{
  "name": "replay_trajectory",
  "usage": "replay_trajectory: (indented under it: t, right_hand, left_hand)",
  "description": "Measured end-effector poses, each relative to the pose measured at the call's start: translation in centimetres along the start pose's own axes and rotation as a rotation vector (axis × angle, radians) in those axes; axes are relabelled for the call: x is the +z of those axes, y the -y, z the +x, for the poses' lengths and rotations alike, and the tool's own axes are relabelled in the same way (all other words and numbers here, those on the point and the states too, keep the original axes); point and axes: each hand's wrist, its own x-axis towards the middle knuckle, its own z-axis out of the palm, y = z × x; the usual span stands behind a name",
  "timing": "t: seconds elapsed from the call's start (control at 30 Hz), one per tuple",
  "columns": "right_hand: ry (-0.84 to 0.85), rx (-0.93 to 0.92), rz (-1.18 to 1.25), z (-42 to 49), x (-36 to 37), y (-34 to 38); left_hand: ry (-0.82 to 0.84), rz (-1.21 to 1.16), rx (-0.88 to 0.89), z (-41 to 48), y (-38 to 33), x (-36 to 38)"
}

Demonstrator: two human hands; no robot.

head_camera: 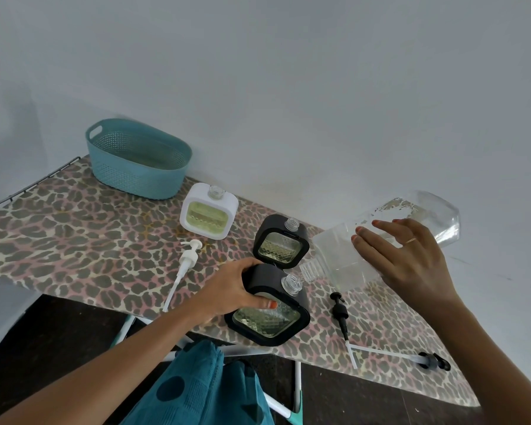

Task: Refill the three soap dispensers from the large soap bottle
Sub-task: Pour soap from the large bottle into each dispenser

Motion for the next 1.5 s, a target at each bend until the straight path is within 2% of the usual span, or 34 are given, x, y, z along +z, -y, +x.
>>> replay_trajectory:
  t: [0.37, 0.67, 1.03, 1.2, 1.37, 1.5]
  right_hand:
    - [-0.013, -0.001, 0.001, -0.2, 0.1, -0.1]
    - [0.04, 0.225, 0.114, -1.9, 1.0, 1.3]
    - [0.131, 0.416, 0.195, -4.4, 1.4, 2.8]
    - [0.131, 0.655, 0.344, -6.2, 1.4, 3.2]
    - [0.162, 1.135, 0.599, -9.0, 2.9, 3.0]
    - [0.071, 1.379, 0.7, -12.2, 4.7, 2.4]
  left_hand:
    - [-0.003, -0.06, -0.013, 0.1, -0.3, 0.3]
    - [0.002, -0.08, -0.011, 0.0, -0.7, 0.6]
    - [0.009, -0.097, -0.026, 0.2, -0.9, 1.5]
    - [0.023, -0.124, -0.036, 1.6, -1.4, 2.5]
    - [0.021, -0.072, -0.021, 4.4, -2.0, 4.4]
    - [0.019, -0.051, -0.011, 7.2, -2.4, 6.7]
